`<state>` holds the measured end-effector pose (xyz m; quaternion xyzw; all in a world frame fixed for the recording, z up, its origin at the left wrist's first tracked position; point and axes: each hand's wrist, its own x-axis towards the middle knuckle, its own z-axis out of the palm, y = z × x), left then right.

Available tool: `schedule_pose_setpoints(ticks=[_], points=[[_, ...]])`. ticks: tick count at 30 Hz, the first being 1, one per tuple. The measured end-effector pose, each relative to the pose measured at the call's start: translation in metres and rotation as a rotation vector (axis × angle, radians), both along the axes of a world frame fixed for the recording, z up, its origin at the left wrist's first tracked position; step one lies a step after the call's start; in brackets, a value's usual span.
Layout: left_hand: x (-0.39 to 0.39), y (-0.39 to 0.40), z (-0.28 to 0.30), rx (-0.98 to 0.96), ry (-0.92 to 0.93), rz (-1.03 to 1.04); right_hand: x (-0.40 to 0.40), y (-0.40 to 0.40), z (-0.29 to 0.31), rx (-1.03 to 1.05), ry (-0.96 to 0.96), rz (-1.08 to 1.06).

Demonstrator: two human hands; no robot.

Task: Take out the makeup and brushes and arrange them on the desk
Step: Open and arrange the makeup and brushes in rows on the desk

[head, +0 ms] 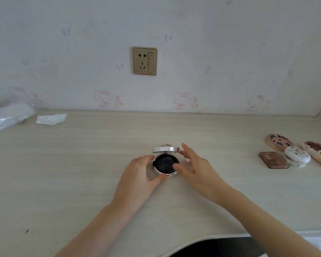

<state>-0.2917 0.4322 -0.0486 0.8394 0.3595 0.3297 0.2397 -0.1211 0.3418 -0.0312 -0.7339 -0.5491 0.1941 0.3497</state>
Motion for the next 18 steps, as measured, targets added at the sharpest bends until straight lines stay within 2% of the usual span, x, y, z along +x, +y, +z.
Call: schedule_pose_setpoints(ticks=[8, 18], points=[[-0.002, 0.004, -0.002, -0.035, 0.002, -0.037, -0.008, -0.004, -0.013, 0.059, -0.172, 0.052], [0.002, 0.012, -0.004, -0.023, -0.004, -0.023, -0.002, 0.009, -0.025, 0.118, -0.229, 0.005]])
